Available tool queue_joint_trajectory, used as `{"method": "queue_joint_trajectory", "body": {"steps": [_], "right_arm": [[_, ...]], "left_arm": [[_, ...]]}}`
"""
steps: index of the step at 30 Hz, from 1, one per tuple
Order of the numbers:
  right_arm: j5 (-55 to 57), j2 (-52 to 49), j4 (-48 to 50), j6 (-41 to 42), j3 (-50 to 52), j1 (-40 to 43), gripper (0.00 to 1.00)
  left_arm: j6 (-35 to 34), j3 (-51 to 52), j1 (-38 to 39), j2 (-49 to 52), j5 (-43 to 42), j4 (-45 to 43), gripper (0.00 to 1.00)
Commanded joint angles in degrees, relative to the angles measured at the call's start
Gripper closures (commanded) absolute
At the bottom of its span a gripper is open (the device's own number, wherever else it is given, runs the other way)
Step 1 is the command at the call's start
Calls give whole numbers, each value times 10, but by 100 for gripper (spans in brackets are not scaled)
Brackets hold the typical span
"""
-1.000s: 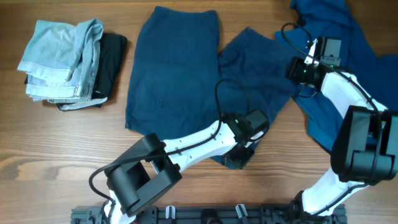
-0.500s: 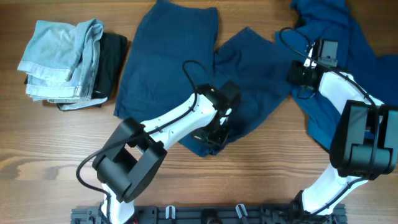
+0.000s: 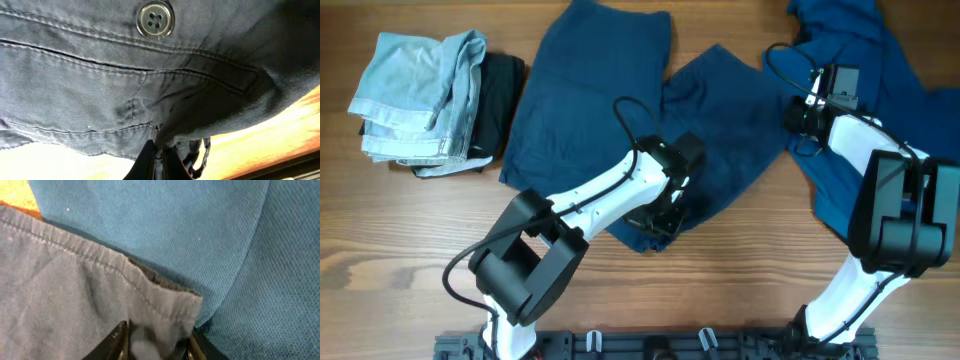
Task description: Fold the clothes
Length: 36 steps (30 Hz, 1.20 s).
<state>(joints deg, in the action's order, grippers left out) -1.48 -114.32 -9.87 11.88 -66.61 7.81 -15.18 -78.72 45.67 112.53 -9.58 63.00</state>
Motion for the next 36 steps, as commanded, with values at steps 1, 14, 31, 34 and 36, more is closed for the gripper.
{"method": "queue_joint_trajectory", "body": {"steps": [1,14,31,34,36], "right_arm": [[-13,-13,6,1,-9,1,73],[17,79,-97,18,-9,1,96],[-5,264,-504,86,-9,1,96],[-12,264,-497,64,-9,1,96],[-12,264,-498,59,-9,1,96]], "left_arm": [[-3,-8,-3,4,20,5,96],[-32,-8,-9,4,45,7,96],[-108,-8,-117,-102,79,172,96],[-180,-8,-61,-113,85,207,96],[-258,-8,-28,-135,119,219,96]]}}
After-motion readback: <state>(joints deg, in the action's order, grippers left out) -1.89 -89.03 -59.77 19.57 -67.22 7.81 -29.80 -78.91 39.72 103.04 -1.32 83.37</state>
